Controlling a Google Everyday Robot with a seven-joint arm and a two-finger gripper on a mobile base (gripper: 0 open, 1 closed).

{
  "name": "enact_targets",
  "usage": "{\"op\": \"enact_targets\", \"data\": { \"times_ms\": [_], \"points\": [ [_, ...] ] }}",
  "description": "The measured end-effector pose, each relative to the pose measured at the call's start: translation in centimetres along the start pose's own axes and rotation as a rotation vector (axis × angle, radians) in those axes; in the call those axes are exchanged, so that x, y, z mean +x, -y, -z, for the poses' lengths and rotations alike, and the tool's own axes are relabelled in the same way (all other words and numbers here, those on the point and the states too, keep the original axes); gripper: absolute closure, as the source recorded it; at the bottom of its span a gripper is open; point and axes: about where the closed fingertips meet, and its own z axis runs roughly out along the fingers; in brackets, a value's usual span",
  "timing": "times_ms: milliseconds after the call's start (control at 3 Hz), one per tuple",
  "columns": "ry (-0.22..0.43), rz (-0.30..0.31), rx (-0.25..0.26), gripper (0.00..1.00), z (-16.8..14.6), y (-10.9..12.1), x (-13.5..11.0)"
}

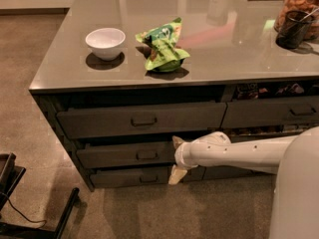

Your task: Open middle drawer

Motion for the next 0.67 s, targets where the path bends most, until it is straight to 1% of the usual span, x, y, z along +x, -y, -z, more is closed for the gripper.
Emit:
{"op": "enact_targets", "data": {
  "times_ms": [333, 667],
  "points": [
    [0.039, -0.003, 0.017, 0.00, -1.3, 1.0, -0.2],
    [0.061, 0.003, 0.015, 0.00, -2.9, 1.9, -0.6]
  ]
}}
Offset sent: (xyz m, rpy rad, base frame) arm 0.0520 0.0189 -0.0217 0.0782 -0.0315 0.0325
